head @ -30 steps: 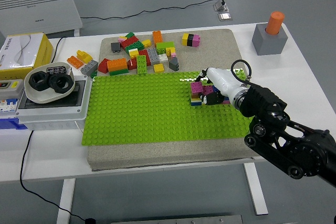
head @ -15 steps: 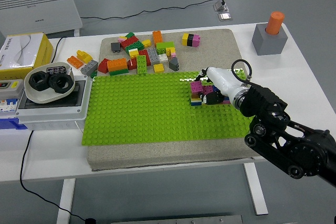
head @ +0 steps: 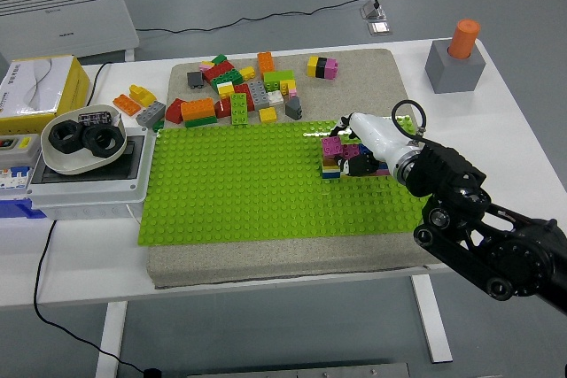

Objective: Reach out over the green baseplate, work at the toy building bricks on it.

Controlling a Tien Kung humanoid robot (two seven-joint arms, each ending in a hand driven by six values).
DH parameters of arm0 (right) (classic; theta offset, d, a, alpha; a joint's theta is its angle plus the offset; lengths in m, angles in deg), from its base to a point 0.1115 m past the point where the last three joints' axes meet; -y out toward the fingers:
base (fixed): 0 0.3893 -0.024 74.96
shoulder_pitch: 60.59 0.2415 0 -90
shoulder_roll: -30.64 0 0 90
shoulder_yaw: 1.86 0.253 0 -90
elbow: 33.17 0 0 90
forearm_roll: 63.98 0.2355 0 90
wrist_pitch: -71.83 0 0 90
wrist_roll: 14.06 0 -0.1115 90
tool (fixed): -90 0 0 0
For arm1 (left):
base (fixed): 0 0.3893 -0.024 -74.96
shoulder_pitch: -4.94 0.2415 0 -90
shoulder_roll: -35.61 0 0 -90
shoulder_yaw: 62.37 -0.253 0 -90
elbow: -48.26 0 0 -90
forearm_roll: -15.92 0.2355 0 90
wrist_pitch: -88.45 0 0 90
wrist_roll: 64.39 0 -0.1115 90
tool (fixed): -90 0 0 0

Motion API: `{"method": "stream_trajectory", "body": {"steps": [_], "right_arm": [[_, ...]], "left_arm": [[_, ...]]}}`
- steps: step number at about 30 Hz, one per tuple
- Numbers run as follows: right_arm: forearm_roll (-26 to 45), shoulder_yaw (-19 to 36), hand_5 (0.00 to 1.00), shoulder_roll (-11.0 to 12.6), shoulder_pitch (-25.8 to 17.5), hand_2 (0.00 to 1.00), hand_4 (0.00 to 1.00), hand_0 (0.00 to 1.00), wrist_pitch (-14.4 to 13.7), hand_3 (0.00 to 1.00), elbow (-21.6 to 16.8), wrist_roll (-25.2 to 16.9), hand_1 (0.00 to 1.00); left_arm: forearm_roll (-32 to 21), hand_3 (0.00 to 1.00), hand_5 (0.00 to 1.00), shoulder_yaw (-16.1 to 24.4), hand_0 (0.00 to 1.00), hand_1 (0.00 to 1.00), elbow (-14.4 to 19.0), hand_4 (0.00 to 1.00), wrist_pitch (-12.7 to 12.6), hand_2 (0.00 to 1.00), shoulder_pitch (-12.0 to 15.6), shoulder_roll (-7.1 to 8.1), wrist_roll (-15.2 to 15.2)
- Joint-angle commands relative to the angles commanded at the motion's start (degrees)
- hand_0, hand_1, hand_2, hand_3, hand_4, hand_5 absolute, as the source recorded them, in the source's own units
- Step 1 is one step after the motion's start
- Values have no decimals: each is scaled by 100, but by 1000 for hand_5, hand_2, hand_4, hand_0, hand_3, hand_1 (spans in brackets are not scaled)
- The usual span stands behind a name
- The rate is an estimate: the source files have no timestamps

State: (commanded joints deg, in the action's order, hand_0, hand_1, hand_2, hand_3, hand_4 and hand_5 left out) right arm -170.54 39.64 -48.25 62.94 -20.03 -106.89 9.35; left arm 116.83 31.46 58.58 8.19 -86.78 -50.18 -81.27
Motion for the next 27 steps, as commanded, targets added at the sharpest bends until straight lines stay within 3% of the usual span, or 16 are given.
{"method": "stream_trajectory", "body": {"steps": [27], "right_arm": [[48, 5, 114, 5, -4, 812, 680, 727, 13, 655, 28, -20, 727]], "left_arm": [[36, 709, 998, 23, 724, 531, 0, 943, -3, 604, 4, -9, -3]]}}
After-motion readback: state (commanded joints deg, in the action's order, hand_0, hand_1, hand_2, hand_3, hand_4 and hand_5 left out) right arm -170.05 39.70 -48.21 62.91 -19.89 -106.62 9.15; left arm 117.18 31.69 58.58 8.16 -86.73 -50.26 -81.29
